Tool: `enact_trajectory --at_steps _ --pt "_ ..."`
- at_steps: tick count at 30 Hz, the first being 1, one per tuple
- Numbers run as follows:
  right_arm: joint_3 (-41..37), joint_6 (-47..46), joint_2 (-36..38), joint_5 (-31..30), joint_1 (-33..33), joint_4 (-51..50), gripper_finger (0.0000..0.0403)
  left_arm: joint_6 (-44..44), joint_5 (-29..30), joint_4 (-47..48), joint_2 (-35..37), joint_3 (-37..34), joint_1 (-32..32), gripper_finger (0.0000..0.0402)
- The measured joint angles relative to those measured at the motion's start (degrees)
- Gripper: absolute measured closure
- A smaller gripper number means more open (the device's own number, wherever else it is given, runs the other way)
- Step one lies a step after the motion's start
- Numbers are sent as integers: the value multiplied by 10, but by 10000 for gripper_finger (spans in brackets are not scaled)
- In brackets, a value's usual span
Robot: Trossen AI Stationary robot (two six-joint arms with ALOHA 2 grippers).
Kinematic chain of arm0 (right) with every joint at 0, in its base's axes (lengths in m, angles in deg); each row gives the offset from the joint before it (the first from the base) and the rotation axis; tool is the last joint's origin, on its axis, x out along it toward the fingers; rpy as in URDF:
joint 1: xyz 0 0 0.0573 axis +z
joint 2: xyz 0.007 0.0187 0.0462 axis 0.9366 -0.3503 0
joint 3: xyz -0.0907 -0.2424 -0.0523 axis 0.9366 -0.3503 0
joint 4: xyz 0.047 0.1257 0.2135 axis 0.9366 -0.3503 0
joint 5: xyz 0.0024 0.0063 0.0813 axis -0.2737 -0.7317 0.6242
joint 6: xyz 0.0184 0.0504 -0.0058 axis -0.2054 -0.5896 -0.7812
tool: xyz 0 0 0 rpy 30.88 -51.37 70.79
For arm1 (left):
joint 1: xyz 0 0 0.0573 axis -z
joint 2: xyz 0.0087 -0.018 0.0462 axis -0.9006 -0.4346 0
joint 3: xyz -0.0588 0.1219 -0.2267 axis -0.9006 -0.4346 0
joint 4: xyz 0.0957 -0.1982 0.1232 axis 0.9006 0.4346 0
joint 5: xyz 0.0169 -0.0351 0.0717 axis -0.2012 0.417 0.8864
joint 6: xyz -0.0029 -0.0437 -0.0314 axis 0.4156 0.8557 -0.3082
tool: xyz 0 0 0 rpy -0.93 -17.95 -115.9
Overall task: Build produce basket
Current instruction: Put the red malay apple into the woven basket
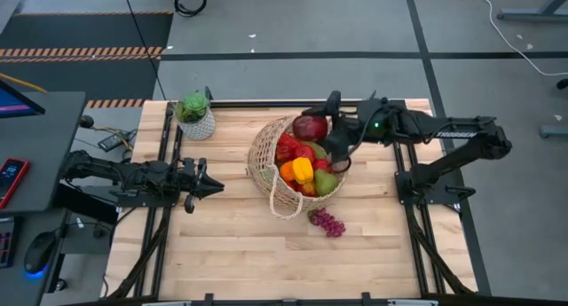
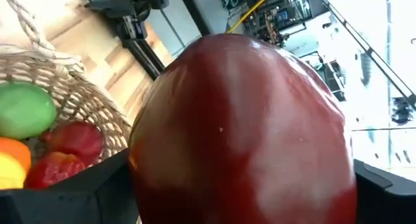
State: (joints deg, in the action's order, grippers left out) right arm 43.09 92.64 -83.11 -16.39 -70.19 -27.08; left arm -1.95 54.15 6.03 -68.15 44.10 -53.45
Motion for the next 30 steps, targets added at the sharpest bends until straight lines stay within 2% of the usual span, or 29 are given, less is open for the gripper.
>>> enact_trajectory --at_steps 4,7,12,19,30 --pt "0 -28 -1 -41 21 3 42 0 0 0 0 0 0 340" --pt "0 -91 -1 -45 27 5 42 0 0 0 0 0 0 342" --pt "0 -278 -1 -44 36 3 42 0 0 0 0 0 0 346" --pt "0 -540 -1 -42 36 -51 42 0 0 0 0 0 0 339" --pt "0 -855 -5 -15 35 -77 42 0 0 0 0 0 0 343"
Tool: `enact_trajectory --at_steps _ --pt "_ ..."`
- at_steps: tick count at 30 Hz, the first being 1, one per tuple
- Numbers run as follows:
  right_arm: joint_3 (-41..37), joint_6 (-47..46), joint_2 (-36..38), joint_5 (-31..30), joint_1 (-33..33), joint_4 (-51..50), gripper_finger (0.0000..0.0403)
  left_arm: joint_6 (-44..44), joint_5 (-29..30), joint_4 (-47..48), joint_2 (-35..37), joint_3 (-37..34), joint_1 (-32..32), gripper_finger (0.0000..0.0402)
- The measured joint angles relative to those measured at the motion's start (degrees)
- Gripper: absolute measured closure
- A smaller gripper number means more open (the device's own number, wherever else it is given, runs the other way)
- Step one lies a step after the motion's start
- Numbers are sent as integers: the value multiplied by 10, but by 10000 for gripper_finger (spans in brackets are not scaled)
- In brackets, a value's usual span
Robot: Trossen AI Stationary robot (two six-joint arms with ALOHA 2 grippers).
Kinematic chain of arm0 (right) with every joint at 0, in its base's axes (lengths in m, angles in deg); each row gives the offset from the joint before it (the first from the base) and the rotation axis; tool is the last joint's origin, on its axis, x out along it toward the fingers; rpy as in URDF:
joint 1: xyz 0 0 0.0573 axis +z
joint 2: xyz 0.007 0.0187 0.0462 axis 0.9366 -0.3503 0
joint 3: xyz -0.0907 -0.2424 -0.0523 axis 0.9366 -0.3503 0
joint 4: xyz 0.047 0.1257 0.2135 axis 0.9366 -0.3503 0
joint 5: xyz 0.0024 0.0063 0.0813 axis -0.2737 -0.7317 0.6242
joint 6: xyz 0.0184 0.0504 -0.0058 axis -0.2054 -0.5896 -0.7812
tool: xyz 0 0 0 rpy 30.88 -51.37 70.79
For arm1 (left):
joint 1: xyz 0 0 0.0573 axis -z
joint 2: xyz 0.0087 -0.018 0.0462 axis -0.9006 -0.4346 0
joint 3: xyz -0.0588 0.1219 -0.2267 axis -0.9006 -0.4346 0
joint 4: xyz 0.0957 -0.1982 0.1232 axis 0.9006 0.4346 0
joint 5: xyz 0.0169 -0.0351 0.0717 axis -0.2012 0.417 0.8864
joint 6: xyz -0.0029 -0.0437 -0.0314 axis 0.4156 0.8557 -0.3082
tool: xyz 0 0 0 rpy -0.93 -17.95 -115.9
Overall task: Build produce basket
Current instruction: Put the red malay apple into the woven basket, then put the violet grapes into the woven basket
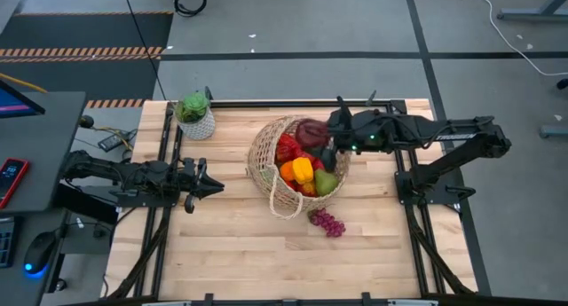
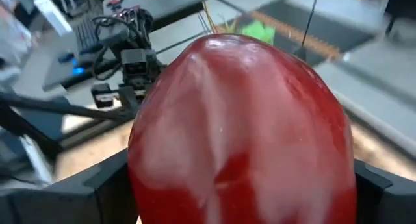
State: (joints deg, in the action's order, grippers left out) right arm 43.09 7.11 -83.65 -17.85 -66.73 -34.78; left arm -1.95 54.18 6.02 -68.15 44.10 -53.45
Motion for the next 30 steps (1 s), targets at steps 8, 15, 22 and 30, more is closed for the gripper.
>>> enact_trajectory --at_steps 8,15,22,30 --pt "0 -146 -43 70 -18 -56 42 0 0 0 0 0 0 341" --pt "0 -215 -91 126 -23 -98 42 0 0 0 0 0 0 346" --pt "0 -232 -102 155 -50 -115 21 0 0 0 0 0 0 339" --pt "0 -224 -93 200 -72 -151 4 0 0 0 0 0 0 343"
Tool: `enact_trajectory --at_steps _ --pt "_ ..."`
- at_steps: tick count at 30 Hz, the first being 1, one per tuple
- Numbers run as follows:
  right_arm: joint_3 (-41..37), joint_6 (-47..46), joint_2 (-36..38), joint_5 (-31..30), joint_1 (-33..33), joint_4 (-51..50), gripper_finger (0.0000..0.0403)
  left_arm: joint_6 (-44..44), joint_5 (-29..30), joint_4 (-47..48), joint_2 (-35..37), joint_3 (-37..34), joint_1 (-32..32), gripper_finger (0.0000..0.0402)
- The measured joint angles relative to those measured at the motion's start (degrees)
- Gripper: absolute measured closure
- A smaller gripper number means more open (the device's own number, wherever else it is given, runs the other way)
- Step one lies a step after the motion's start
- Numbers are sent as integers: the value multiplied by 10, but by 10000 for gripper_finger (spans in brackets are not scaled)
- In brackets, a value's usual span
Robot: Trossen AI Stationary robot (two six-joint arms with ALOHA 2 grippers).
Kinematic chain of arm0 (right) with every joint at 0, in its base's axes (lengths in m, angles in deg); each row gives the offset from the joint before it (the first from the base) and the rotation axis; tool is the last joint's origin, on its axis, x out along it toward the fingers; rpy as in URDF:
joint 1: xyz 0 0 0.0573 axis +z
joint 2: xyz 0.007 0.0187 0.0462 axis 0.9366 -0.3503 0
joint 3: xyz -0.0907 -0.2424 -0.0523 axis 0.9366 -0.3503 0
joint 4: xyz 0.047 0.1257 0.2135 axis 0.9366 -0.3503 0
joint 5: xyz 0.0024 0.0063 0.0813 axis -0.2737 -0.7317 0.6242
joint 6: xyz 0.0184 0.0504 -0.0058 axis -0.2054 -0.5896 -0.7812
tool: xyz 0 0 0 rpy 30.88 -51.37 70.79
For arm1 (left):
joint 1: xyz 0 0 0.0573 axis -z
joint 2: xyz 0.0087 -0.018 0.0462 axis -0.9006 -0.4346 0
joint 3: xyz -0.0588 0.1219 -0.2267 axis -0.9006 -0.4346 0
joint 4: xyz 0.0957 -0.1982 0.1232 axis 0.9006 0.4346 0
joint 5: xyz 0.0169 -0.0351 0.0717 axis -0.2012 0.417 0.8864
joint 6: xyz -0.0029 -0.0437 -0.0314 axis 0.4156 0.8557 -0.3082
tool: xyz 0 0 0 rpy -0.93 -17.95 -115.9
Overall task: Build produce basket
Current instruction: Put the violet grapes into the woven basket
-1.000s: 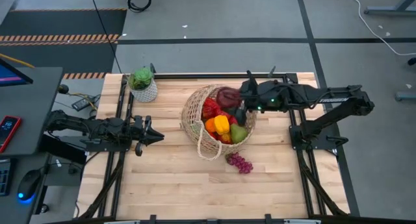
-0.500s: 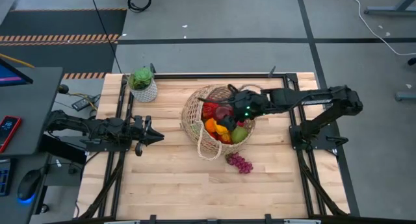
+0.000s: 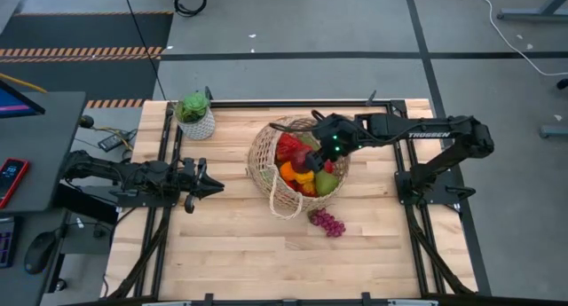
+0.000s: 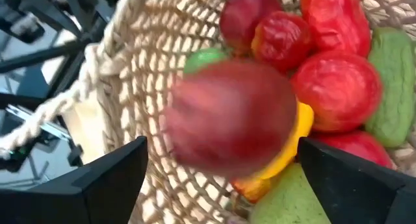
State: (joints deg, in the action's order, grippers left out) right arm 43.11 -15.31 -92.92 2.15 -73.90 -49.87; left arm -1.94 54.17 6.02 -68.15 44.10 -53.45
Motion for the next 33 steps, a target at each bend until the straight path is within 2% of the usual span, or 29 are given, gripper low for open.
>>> enact_trajectory --at_steps 14,18,25,33 --pt "0 26 0 12 -10 -23 4 0 0 0 0 0 0 343" --pt "0 28 3 34 -16 -14 4 0 0 0 0 0 0 346" --pt "0 63 5 122 -8 89 4 0 0 0 0 0 0 340" --pt "0 152 12 111 69 193 4 0 0 0 0 0 0 343"
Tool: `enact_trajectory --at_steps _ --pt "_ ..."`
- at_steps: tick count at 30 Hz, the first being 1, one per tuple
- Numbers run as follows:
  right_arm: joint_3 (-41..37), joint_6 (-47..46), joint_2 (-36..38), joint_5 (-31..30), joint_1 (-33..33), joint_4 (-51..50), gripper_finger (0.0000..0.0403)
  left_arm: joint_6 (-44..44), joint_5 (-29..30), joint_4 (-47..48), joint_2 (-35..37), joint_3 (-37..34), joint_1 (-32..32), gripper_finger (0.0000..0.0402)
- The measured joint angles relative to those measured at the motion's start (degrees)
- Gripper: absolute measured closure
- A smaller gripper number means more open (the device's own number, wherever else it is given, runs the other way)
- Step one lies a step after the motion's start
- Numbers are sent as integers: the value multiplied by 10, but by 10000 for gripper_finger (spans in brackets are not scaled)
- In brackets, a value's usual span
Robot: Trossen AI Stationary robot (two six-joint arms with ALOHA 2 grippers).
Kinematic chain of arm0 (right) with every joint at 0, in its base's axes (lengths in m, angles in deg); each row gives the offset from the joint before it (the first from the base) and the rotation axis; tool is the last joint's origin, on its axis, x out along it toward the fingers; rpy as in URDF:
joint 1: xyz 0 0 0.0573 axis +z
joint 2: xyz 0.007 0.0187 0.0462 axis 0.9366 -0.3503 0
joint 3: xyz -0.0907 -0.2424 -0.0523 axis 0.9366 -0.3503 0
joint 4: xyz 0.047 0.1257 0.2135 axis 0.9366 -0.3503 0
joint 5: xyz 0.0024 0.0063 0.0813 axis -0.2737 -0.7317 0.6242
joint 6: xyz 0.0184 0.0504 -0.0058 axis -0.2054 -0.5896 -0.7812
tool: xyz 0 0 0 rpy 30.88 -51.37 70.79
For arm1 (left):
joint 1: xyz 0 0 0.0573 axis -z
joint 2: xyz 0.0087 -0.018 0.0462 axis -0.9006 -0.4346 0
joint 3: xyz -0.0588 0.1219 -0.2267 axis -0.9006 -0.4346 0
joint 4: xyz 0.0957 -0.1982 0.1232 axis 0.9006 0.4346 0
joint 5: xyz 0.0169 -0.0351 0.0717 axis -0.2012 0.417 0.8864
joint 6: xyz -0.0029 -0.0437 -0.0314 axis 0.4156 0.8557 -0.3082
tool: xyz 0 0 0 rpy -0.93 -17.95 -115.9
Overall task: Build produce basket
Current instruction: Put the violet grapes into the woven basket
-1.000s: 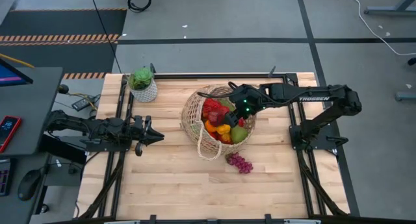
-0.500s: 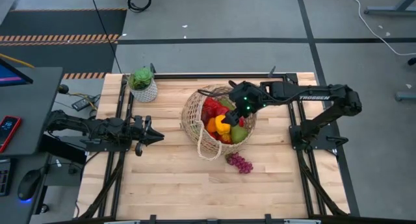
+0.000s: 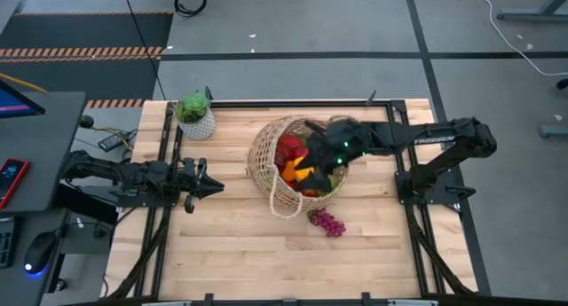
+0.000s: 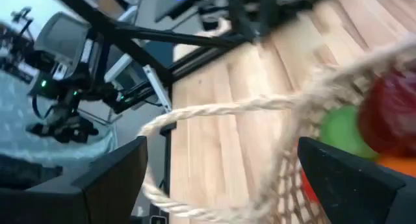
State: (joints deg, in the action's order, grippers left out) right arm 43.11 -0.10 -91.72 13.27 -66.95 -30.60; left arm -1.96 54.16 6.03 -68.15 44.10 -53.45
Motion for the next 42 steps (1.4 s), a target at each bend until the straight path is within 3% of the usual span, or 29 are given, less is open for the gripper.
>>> enact_trajectory --at_steps 6,15,25,30,35,42 --pt "0 18 3 -78 61 -8 4 0 0 0 0 0 0 341" --pt "0 -45 3 -185 141 -19 4 0 0 0 0 0 0 344" --pt "102 -186 0 -298 228 -214 4 0 0 0 0 0 0 341" --pt "112 -273 0 -306 268 -308 4 0 0 0 0 0 0 341" --pt "74 -324 -3 -329 310 -366 4 0 0 0 0 0 0 346" --pt "-15 -402 -3 -357 389 -313 4 0 0 0 0 0 0 339"
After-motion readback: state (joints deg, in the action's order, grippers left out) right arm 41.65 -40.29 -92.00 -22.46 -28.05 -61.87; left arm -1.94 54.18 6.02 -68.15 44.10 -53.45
